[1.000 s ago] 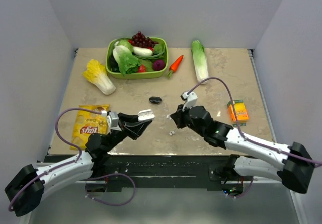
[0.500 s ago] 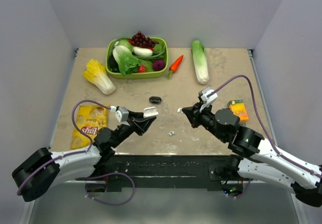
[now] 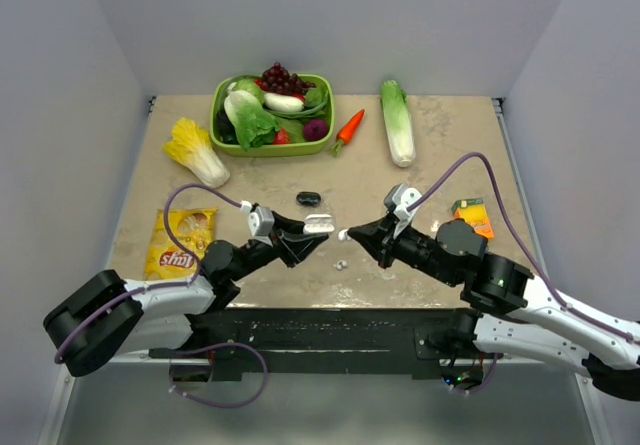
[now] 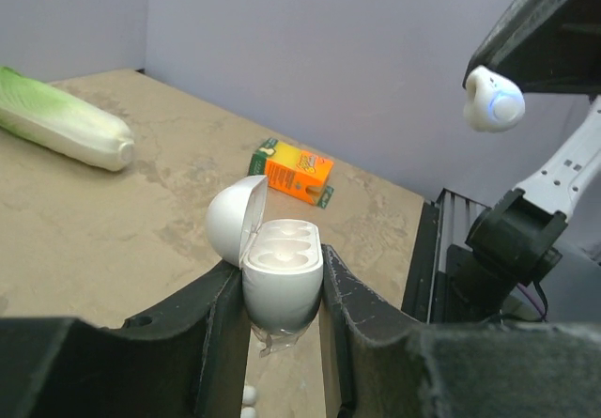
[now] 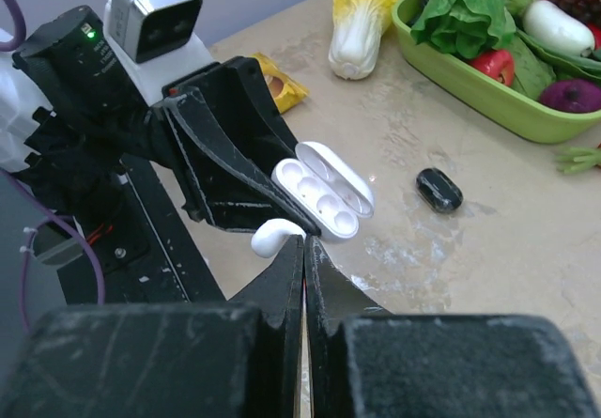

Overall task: Insert the wireless bluetooth earbuds into the charging case
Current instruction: Place the earbud in the charging case.

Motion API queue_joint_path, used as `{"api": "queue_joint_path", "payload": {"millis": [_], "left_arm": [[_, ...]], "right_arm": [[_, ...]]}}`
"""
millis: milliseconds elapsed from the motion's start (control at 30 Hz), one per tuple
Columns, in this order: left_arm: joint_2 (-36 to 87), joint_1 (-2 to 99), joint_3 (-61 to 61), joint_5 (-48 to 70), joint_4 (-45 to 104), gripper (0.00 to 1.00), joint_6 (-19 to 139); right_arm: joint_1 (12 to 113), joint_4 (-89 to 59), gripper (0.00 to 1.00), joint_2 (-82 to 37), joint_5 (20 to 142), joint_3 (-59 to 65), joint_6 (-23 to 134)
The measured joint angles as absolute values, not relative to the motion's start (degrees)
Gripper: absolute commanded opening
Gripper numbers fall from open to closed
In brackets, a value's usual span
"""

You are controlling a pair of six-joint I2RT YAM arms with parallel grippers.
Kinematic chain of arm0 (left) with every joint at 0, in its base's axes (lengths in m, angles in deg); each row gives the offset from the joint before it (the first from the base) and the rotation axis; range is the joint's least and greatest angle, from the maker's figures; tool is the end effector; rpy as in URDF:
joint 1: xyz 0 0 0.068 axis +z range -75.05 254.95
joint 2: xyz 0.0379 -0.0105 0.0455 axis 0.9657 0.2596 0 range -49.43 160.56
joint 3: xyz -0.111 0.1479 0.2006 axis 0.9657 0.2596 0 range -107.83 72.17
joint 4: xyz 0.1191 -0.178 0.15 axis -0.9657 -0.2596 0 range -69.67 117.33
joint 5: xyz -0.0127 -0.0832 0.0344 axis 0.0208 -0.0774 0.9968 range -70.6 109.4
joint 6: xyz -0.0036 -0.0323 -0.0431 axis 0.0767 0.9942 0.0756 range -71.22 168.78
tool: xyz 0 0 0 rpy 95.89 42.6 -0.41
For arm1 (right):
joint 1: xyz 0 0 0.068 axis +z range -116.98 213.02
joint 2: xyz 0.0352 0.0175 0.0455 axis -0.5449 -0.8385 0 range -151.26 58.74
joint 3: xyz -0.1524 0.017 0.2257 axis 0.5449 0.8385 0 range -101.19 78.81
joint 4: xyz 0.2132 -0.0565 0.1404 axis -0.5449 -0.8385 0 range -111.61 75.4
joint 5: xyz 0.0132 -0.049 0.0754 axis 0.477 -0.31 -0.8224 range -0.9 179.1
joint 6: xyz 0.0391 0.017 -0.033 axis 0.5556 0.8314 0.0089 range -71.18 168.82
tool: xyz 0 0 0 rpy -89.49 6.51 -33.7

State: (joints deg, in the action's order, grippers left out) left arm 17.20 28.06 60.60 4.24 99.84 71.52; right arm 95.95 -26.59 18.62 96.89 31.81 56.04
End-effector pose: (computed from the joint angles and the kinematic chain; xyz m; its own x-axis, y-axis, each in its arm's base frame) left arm 0.1355 -0.1584 0.2218 -0.1494 -0.3864 -0.9102 0.8863 0.3558 -0.2965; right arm 0.0784 0.1428 0.3628 -0.1434 -0.0069 -0.9896 -0.8093 0.5764 0.1132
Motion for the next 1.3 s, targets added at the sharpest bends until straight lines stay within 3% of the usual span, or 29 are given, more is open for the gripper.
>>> {"api": "queue_joint_path", "payload": {"millis": [1300], "left_arm": [[18.90, 28.23, 54.17, -9.35, 100.06, 0.00, 72.29]], "right_arm": [[100.21, -24.15, 0.00, 12.79, 106.90, 31.76, 51.76]]}}
